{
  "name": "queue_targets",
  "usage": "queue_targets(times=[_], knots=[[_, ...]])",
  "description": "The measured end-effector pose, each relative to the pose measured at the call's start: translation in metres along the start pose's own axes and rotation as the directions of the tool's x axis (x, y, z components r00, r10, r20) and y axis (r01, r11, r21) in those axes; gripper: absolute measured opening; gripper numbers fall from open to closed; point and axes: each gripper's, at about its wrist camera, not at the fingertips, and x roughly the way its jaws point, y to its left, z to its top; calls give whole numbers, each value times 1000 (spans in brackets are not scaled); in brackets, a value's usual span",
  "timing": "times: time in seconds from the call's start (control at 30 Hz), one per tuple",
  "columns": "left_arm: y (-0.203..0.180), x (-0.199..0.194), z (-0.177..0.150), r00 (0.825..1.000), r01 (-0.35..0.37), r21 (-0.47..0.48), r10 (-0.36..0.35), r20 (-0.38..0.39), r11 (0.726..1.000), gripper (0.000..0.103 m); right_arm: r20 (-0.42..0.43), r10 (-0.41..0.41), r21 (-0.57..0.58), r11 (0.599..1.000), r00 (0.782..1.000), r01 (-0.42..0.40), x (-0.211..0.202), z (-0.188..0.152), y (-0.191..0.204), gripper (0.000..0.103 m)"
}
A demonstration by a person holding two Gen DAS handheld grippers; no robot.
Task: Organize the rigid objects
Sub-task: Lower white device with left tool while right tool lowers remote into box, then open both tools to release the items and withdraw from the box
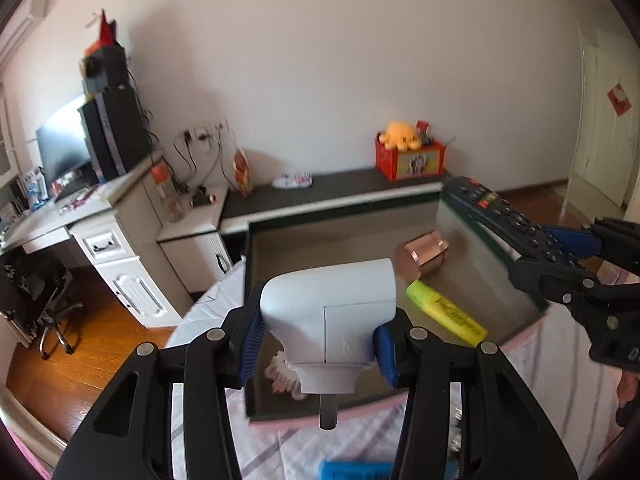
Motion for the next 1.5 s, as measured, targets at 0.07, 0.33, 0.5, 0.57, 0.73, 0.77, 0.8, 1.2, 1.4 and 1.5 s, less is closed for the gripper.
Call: queue_targets(times=[0.07, 0.33, 0.5, 0.57, 0.73, 0.77, 0.8, 1.2, 1.4, 1.5], knots=[[1, 26, -3, 998, 37, -6, -37, -50, 999, 48, -33, 10, -4, 1000, 999, -10, 19, 2, 0, 45], [8, 76, -11, 989, 26, -6, -26, -142, 1000, 48, -176, 12, -27, 999, 984, -17, 89, 3, 3, 45], [17, 72, -13, 991, -9, -22, 6, -134, 1000, 56, -239, 14, -31, 999, 971, -22, 111, 0, 5, 45], [25, 64, -14, 993, -39, -23, 36, -113, 999, 68, -259, 27, -13, 999, 965, -32, 116, -3, 3, 45], [47, 33, -23, 996, -81, -58, 78, -48, 995, 94, -292, 37, 5, 999, 956, -37, 124, -7, 1, 45], [50, 25, -25, 995, -99, -61, 97, -33, 993, 96, -291, 33, 3, 999, 956, -33, 124, -8, 2, 45], [53, 17, -28, 994, -105, -64, 104, -26, 992, 98, -294, 32, 4, 999, 955, -33, 125, -8, 3, 45], [73, -61, -63, 988, -139, -142, 147, 43, 980, 103, -166, -18, 37, 999, 986, 24, 87, -3, 11, 80], [64, -108, -74, 983, -131, -176, 151, 105, 976, 103, -25, -74, 3, 997, 997, 74, 13, -11, 33, 92], [52, -135, -80, 973, -150, -184, 179, 149, 971, 103, 45, -103, -18, 994, 994, 104, -33, -24, 49, 93]])
